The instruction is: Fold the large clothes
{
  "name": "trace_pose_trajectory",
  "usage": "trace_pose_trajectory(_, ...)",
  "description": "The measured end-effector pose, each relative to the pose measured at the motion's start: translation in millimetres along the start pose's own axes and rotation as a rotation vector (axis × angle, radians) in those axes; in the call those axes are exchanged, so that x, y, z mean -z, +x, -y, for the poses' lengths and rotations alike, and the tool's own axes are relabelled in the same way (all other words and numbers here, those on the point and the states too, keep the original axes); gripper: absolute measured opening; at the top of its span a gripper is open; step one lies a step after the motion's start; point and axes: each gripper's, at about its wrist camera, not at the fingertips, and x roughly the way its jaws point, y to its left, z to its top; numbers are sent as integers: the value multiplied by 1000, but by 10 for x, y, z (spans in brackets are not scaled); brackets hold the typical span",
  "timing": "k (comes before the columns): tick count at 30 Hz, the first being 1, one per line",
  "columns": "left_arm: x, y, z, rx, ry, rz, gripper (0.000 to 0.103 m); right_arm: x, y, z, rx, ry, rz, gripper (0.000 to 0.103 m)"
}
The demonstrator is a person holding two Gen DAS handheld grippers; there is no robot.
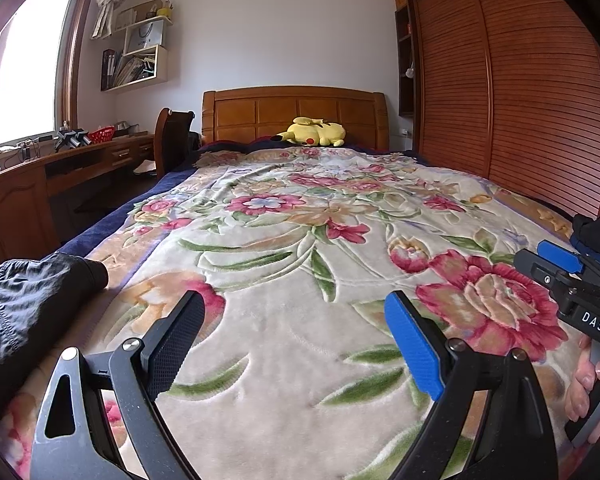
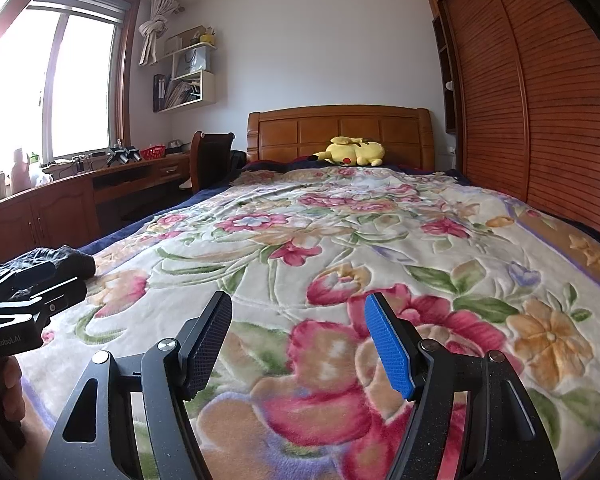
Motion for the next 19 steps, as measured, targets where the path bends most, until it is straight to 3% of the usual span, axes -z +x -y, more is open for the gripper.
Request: trace_pose_trajectory(19, 4, -2, 5, -1, 3, 1, 92, 0, -4, 10, -1, 2, 2, 71)
